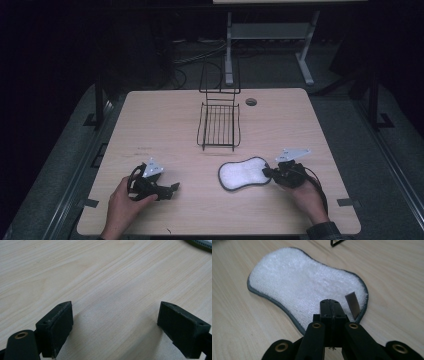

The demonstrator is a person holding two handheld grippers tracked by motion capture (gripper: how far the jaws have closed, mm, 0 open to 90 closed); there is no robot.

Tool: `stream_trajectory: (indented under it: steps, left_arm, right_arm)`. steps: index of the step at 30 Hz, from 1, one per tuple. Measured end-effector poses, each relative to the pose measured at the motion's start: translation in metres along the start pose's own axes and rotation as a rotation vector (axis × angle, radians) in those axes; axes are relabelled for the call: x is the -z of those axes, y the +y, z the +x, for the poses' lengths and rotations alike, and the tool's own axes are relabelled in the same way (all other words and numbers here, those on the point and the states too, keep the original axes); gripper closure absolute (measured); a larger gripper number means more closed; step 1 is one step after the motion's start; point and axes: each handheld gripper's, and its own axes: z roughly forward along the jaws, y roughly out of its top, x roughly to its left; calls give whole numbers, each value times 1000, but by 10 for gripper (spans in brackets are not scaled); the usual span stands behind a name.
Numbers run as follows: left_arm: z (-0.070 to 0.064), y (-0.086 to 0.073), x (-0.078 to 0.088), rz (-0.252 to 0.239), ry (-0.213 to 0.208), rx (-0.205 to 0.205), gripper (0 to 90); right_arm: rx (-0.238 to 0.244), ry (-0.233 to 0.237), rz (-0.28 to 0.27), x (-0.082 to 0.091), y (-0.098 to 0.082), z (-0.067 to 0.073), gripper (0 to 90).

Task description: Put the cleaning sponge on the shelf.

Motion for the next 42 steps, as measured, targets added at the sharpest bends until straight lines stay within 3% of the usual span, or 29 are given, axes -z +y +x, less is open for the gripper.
stream_trajectory:
  steps: [16,35,39,42]
  left_arm:
    - [0,0,0,0,0,0,124]
    - [0,0,0,0,0,0,124]
    - [0,0,0,0,0,-1,124]
    - [0,0,0,0,0,0,124]
  right_arm:
    - [32,30,27,3,-3,17,898]
    - [86,121,58,3,-7,55,898]
    - [93,129,58,4,-7,59,898]
    - [87,126,25,8,-4,56,880]
